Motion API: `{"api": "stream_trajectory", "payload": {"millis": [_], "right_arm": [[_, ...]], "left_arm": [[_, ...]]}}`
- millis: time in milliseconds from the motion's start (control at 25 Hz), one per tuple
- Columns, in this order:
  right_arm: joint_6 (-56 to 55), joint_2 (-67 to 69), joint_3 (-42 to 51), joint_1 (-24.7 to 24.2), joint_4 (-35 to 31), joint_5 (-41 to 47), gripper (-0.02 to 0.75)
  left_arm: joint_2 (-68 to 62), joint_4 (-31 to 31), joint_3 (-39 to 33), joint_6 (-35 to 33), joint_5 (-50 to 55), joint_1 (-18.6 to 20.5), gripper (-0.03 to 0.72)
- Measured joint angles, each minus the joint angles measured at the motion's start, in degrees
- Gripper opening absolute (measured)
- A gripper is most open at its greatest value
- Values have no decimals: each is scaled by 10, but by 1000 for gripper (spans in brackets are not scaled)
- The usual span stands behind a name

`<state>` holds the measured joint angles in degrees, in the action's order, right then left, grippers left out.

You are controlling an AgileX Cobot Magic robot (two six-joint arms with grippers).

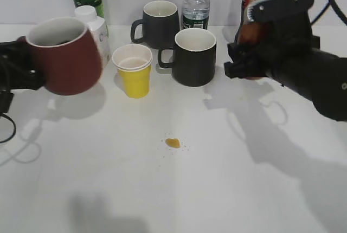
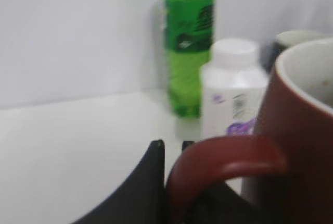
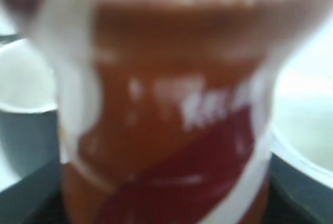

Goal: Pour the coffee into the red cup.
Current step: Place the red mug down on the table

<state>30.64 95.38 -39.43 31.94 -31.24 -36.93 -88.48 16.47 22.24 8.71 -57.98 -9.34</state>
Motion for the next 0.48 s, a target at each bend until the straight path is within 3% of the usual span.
{"api": "stream_trajectory", "payload": {"millis": [200,480], "right_arm": [[-4,5,11,0,-27,-26,506],[-5,24,11,0,-32,-52,506]], "left_arm": [[-9,-53,0,-37,13,30,67],[-91,-89,30,-63,1,41,67]]}}
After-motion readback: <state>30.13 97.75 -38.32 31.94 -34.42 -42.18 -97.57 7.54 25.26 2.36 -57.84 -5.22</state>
